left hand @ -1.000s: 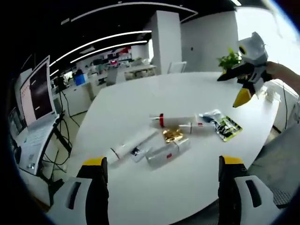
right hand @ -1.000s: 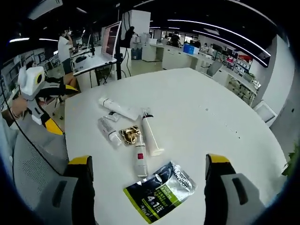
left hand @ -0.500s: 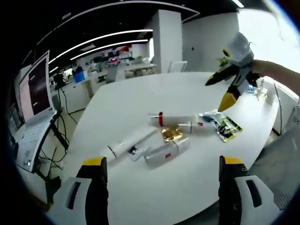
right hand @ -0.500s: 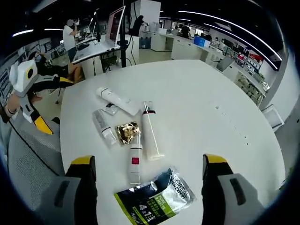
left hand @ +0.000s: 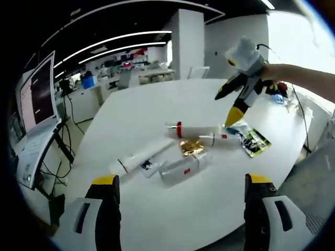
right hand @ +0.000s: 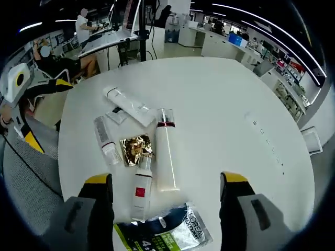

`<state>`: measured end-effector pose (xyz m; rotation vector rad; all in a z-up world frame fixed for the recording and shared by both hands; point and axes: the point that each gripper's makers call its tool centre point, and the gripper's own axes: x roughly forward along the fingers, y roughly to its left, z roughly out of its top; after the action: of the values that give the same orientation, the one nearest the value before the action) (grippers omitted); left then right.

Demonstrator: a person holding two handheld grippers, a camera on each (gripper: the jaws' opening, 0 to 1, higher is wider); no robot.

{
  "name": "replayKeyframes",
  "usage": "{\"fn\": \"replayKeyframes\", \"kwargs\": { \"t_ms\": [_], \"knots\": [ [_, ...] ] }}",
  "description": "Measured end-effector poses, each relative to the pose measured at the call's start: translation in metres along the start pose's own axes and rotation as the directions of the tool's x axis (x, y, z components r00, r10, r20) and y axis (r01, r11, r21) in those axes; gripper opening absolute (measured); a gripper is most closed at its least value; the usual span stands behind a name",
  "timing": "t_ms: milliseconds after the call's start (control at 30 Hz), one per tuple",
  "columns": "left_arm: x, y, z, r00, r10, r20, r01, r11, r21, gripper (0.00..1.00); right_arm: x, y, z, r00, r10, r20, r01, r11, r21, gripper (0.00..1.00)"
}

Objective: Arrange the skincare products in the storage area until every visible bottle or jar stands upright without overlapping.

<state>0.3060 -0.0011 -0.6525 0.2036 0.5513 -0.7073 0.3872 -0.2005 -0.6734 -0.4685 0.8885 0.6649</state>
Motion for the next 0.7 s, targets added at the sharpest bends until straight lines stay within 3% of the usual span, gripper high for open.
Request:
{"fn": "replayKeyframes", "kwargs": {
  "t_ms": [233,567,700],
  "knots": [
    [0.003,-0.005,-0.002,1.0,-0.012,-0.01,0.013,1.0,0.009,0.97,0.018,-0.009,0.001,0.998,0.014,-0.064,-0.017,0.999,-0.037,0.76],
    [0.004,-0.006,-0.004,1.0,-0.014,-0.018,0.014,1.0,-0.013,0.97,0.043,-0.011,0.004,0.988,0.068,-0.136,-0.075,0.996,-0.043,0.5],
    [0.006,-0.004,-0.006,1.0,-0.014,-0.024,0.013,1.0,-0.019,0.97,0.053,-0.01,0.003,0.982,0.082,-0.168,-0.09,0.995,-0.04,0.46]
  ]
}}
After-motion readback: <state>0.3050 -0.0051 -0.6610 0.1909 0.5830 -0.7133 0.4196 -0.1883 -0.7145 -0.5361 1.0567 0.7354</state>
